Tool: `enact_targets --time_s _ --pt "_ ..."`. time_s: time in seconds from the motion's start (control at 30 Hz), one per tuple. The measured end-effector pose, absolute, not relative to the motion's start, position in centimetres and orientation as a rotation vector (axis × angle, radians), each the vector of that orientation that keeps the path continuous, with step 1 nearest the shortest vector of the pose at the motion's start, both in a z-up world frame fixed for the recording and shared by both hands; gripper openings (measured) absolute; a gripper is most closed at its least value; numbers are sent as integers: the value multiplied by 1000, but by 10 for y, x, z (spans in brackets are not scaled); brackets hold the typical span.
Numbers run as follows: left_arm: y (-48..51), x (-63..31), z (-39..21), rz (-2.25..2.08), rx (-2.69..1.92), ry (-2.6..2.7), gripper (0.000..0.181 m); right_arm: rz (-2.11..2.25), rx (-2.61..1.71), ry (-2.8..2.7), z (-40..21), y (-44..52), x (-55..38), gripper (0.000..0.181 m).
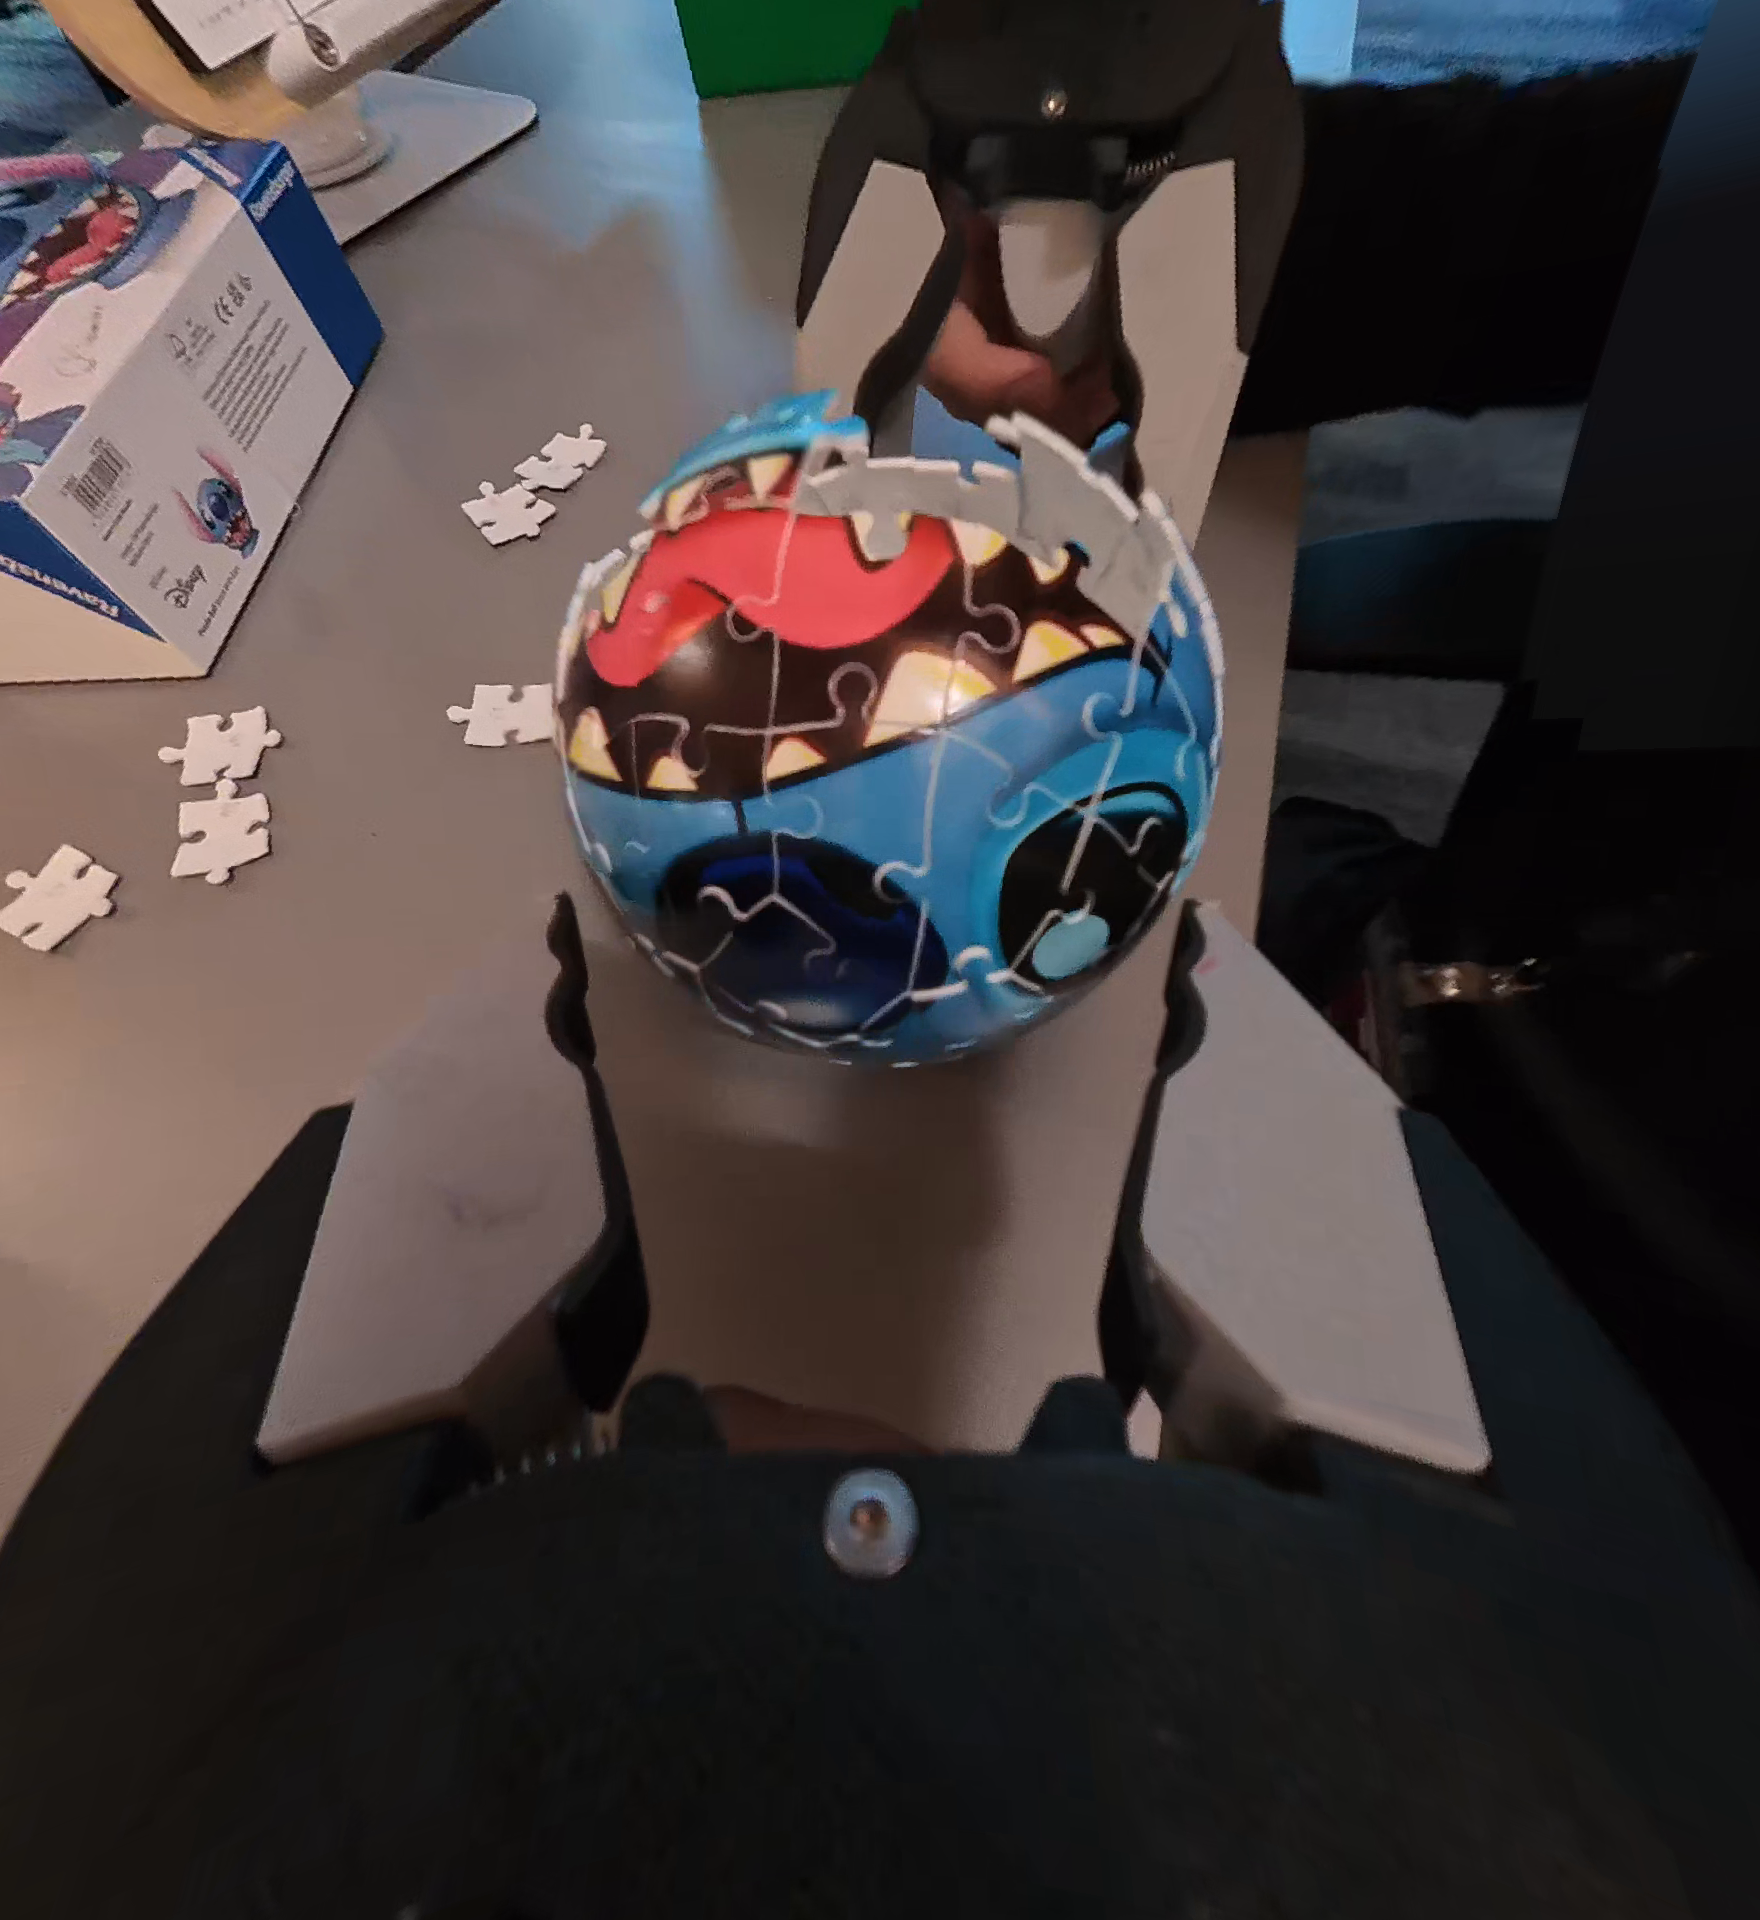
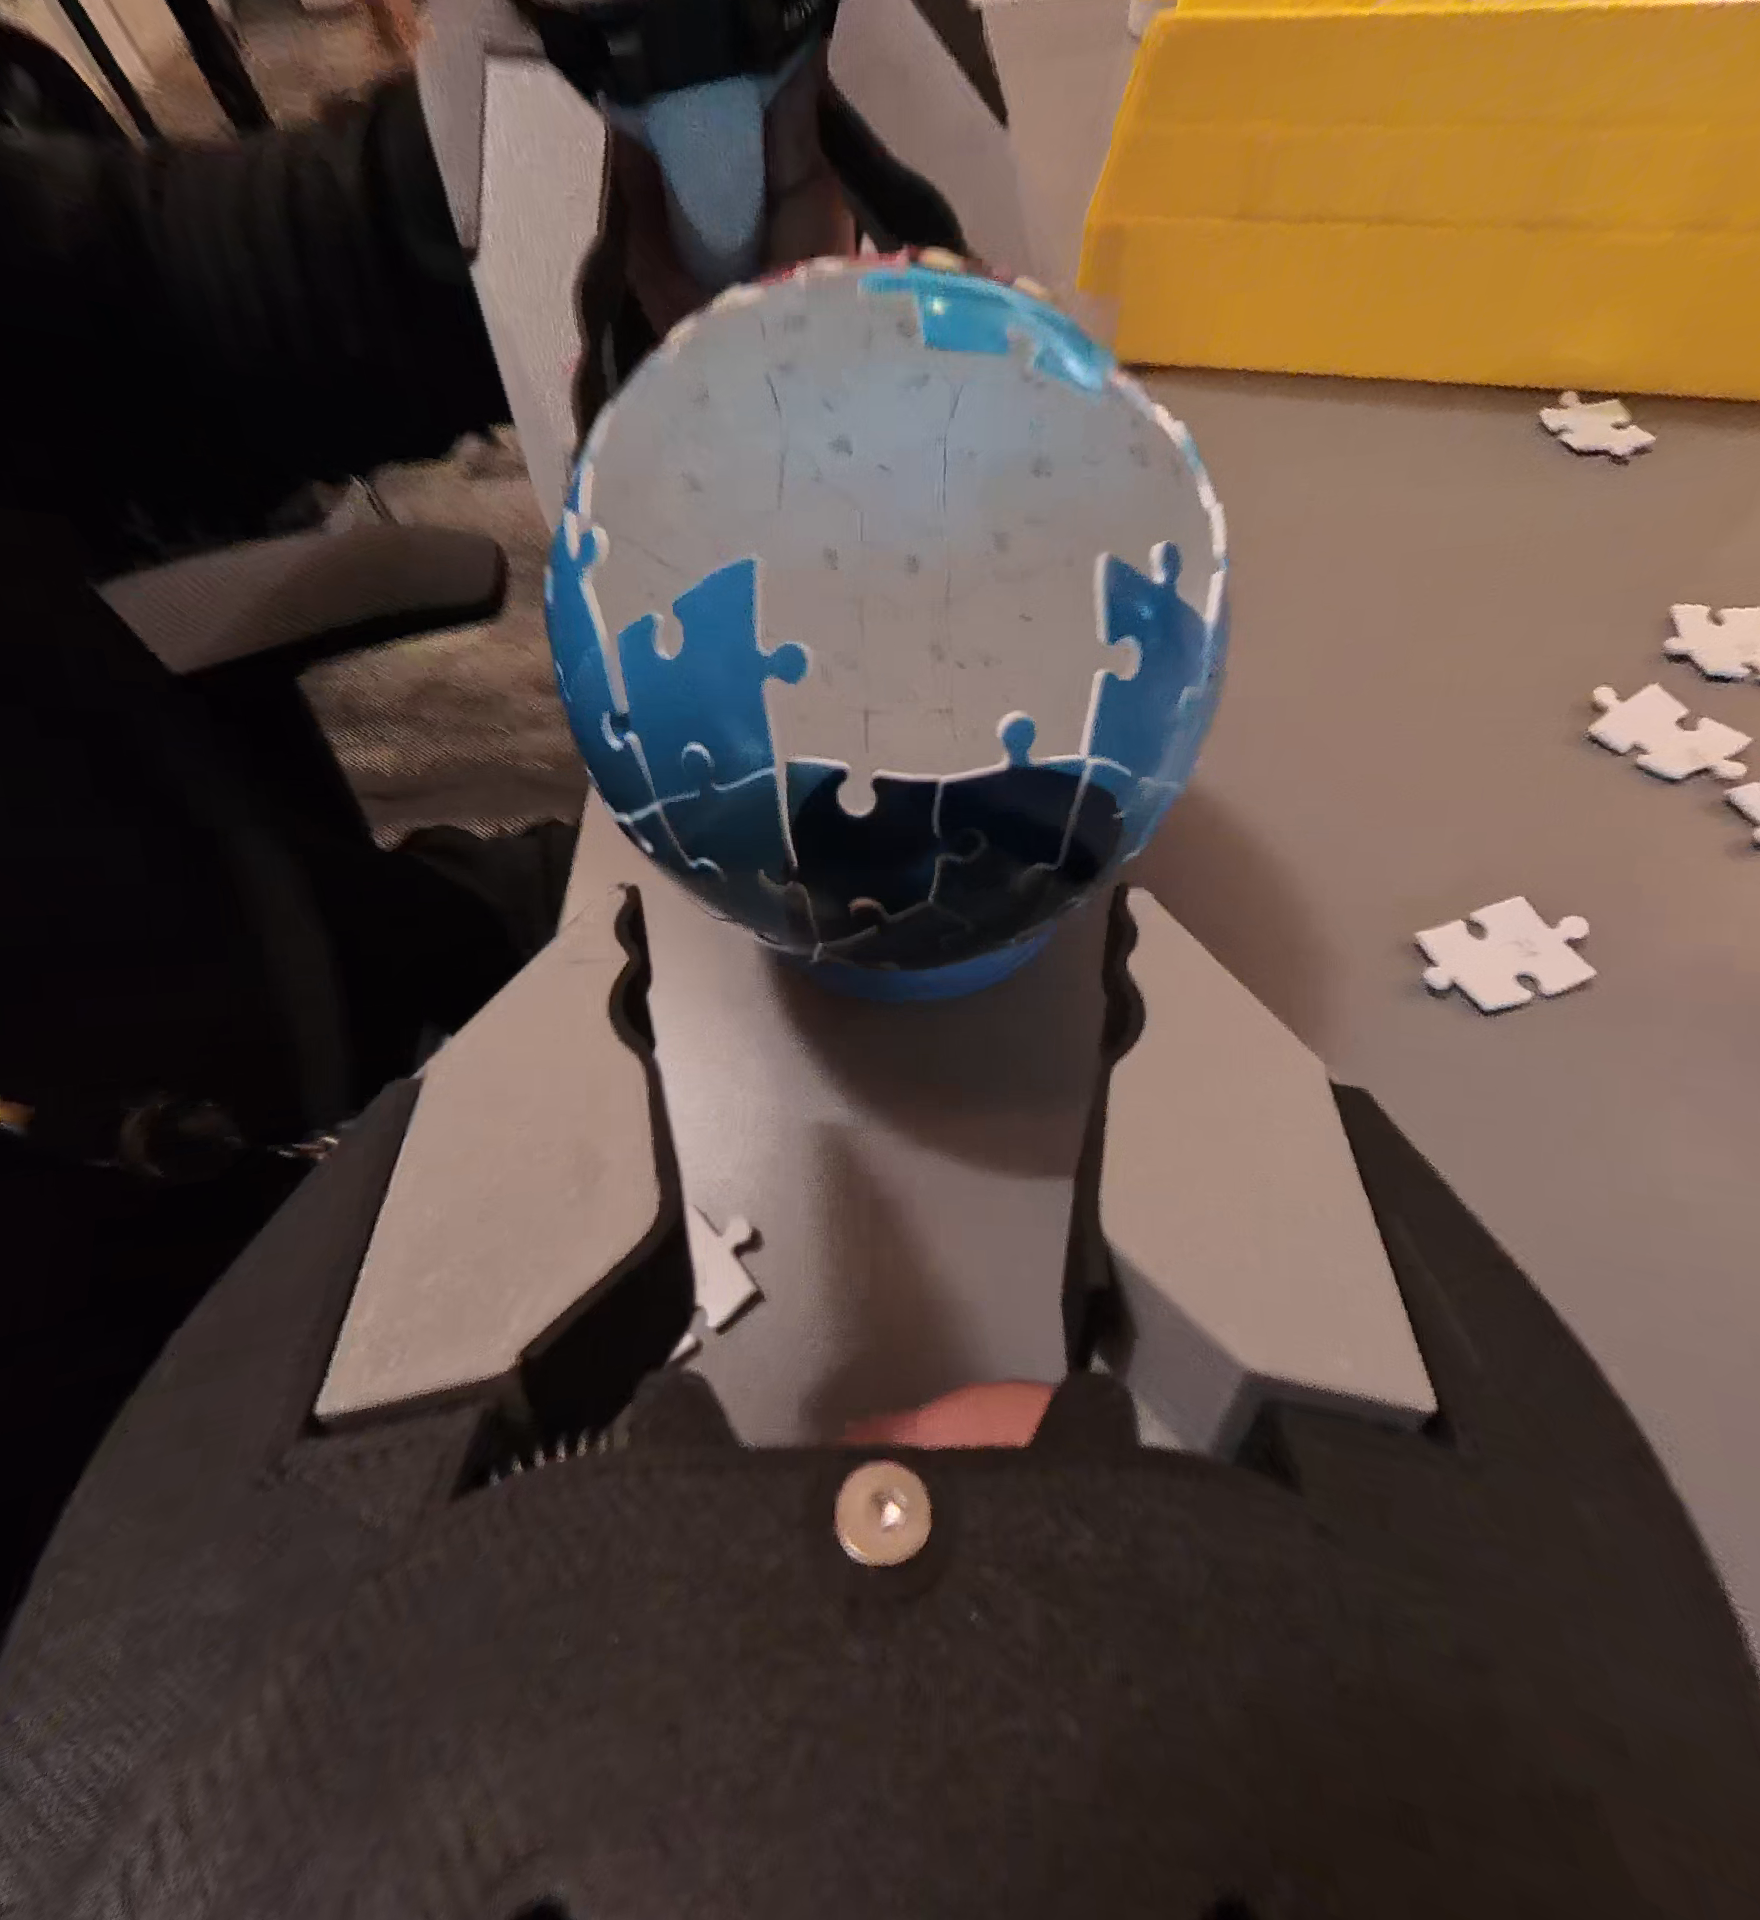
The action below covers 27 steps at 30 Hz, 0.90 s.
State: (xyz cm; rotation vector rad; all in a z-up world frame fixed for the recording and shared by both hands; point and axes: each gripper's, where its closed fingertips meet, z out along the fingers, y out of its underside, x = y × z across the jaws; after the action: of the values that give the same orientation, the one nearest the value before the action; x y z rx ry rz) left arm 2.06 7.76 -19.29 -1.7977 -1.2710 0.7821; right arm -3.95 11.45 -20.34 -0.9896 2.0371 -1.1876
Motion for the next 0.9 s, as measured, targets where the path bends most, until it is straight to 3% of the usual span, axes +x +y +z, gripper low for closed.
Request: enact_targets --time_s 0.27,0.53,0.9 --pt "82 14 -195 621 -1741 -1361 110 -1097 -876 1949 -199 106 -36 91" --pt "79 17 -201 994 -1958 -1225 110 -1410 -1162 1992 -196 109 -33 90" --pt "85 18 -195 823 -1738 -1276 110 -1185 -1061 1916 -199 105 -38 96"
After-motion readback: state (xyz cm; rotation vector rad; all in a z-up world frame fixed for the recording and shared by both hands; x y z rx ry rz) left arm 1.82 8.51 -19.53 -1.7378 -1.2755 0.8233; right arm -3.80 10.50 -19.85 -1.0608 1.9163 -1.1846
